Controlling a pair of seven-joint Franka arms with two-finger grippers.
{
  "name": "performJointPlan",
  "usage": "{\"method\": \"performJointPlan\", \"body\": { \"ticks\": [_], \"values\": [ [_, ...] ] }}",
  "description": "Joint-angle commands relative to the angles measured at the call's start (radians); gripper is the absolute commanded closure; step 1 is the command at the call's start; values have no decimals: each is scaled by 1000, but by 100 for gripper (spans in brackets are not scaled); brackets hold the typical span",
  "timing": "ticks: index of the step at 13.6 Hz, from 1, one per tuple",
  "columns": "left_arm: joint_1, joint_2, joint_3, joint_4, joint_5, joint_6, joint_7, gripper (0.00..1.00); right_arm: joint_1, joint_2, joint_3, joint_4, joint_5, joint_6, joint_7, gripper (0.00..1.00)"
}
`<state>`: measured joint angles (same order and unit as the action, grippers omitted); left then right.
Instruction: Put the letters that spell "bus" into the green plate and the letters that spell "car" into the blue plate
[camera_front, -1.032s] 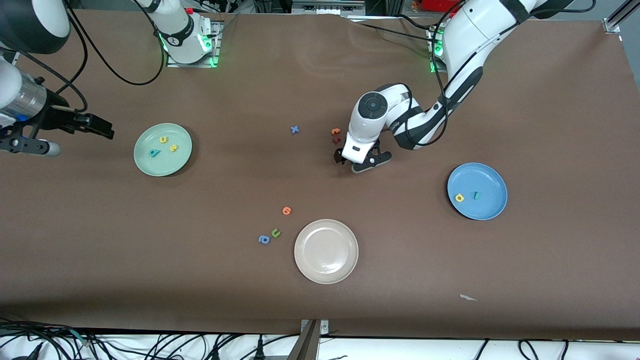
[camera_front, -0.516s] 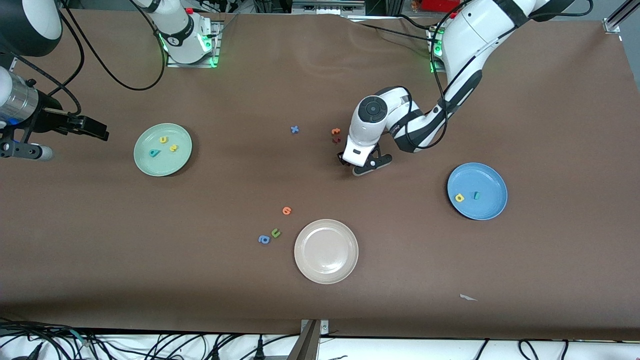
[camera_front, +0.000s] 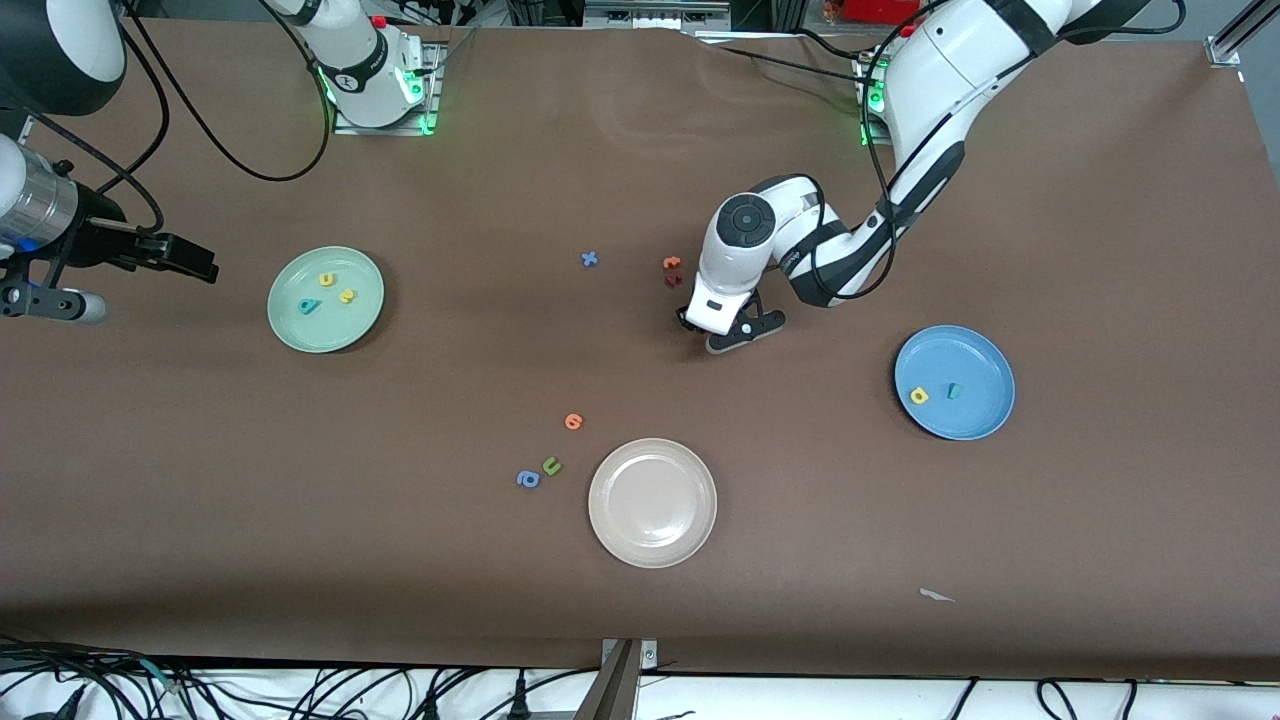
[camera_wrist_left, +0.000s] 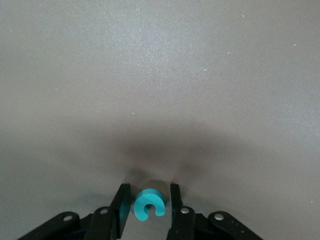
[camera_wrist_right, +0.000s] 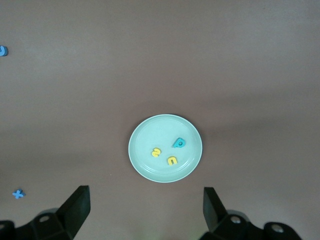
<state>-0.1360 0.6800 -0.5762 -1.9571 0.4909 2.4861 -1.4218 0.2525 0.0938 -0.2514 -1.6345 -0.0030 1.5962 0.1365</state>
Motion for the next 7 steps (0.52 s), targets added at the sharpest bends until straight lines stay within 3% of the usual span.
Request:
{"method": "performJointPlan", "body": {
  "ticks": [1,7],
  "values": [
    [-10,15,4,24,35,-21,-3,66,-2,12,-2,19,-5,-1,-15,0],
    [-11,16,4,24,35,-21,-5,76,-2,11,0,18,-3,-5,-14,0]
  ]
}}
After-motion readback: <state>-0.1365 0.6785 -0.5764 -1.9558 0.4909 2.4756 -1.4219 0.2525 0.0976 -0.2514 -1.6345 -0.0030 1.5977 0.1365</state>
